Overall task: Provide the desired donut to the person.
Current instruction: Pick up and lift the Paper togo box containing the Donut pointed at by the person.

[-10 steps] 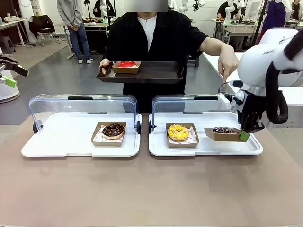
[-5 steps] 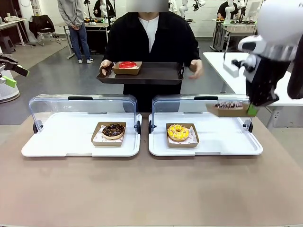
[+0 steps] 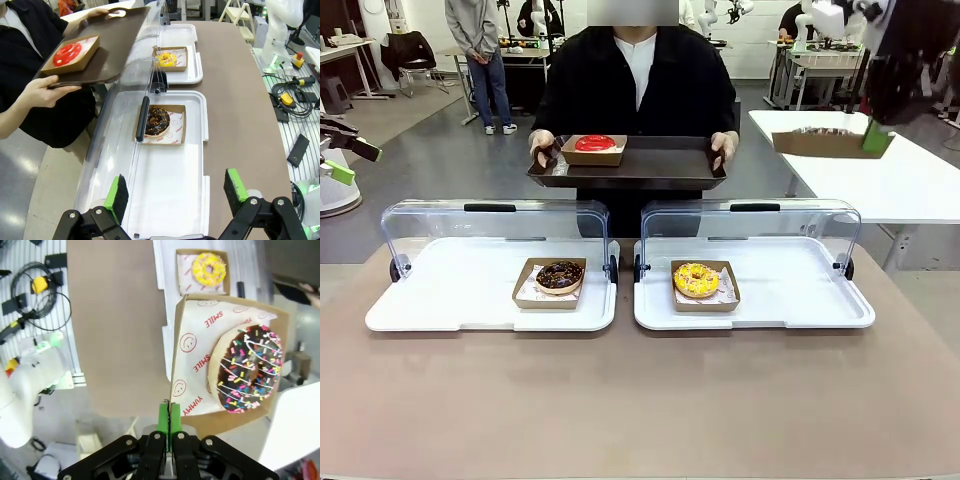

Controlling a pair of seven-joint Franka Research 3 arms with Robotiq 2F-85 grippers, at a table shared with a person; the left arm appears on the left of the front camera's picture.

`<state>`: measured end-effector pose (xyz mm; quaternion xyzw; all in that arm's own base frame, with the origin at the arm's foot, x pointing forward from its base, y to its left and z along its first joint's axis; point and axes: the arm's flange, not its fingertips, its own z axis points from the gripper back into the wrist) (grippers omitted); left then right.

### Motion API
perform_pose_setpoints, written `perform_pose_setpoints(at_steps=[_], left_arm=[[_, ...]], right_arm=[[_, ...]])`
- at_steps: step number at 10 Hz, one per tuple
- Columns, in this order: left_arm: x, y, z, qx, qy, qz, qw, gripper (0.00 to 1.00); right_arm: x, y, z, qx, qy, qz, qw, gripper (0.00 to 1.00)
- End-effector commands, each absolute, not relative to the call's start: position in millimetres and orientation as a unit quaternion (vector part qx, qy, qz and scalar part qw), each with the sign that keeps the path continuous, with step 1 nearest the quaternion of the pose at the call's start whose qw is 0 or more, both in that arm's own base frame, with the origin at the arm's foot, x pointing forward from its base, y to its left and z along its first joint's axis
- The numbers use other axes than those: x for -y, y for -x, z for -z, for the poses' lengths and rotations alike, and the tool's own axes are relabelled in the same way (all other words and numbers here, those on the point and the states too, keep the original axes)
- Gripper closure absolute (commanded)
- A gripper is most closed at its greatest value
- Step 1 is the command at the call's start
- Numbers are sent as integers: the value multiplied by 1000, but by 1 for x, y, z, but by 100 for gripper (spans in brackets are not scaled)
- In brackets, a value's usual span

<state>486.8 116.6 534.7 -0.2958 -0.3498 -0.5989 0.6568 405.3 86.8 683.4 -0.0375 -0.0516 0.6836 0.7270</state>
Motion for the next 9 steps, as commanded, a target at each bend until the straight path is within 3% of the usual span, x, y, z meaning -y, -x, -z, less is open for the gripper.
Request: perform_pose_setpoints(at_steps=[1, 3, 4, 9], left_arm=[[-117, -487, -536, 355, 302, 596, 654, 0], [-117, -487, -536, 355, 302, 596, 654, 0], [-117, -487, -536, 355, 302, 596, 654, 0], [-117, -487, -536, 355, 302, 596, 654, 0]], right_arm=[[-87, -446, -693, 33, 18, -665, 746, 100], [-84, -460, -686, 32, 17, -675, 737, 100], [-85, -442, -686, 42, 27, -675, 736, 100], [-85, -442, -686, 42, 27, -675, 736, 100]])
